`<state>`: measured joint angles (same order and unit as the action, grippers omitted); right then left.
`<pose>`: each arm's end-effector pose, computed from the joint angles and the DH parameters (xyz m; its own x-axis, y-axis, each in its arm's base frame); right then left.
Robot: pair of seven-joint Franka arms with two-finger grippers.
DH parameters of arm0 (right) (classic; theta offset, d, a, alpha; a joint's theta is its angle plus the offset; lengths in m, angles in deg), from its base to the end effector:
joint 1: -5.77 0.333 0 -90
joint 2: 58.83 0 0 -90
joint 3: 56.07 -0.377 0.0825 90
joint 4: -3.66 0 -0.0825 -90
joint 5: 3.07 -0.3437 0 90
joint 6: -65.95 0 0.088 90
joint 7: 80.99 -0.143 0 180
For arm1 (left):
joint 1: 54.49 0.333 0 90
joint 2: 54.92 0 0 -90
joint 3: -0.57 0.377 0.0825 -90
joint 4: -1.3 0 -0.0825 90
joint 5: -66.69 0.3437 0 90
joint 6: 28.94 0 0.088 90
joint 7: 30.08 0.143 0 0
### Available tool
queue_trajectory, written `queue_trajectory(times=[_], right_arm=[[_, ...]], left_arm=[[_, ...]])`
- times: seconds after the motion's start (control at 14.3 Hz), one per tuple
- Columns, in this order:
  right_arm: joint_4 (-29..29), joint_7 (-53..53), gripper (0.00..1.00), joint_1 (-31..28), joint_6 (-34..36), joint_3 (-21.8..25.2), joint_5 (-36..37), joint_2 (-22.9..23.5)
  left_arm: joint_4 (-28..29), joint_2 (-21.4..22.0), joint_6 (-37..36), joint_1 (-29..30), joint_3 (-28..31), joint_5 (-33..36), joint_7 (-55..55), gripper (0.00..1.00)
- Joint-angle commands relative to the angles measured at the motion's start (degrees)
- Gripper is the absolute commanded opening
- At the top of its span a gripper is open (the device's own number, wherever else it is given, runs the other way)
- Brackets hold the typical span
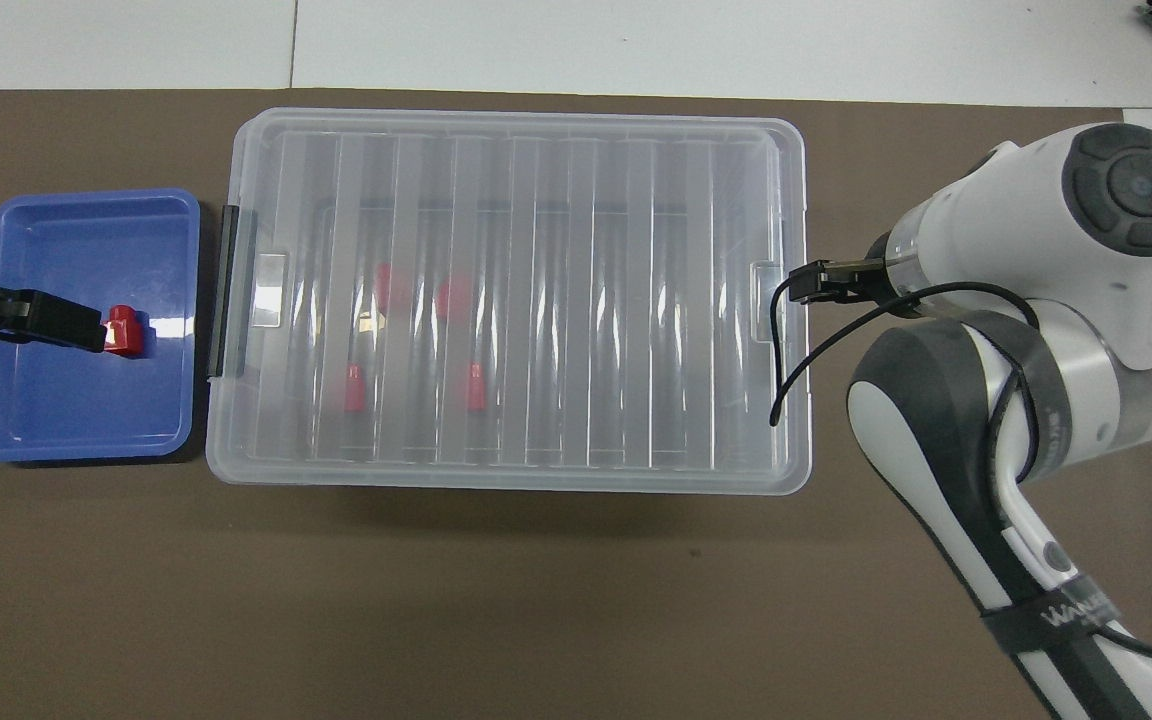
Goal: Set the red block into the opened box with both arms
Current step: 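Move the right gripper to the clear lid's nearest edge and grip it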
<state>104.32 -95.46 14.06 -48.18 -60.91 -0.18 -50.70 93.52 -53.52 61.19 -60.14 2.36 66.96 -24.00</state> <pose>0.5742 0.1261 0.5281 0.9950 -0.0057 0.0993 -0.0069 -0.9999 0.0114 0.5033 -0.0330 0.6454 0.9849 -0.1726 -0.0124 -0.1727 -0.9850 -0.0026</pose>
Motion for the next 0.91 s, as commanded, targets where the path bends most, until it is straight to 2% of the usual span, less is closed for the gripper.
queue_trajectory(times=[0.0, 0.84], right_arm=[[0.06, -0.37, 1.00, 0.67, -2.06, -0.08, -0.52, 1.97], [0.77, 1.20, 1.00, -1.17, -0.83, 0.01, -0.52, 2.50]], left_arm=[[-0.11, 0.62, -0.57, -0.15, 0.31, -0.62, -0.37, 1.00], [-0.02, 0.89, -0.57, 0.47, 0.31, -0.62, -0.37, 1.00]])
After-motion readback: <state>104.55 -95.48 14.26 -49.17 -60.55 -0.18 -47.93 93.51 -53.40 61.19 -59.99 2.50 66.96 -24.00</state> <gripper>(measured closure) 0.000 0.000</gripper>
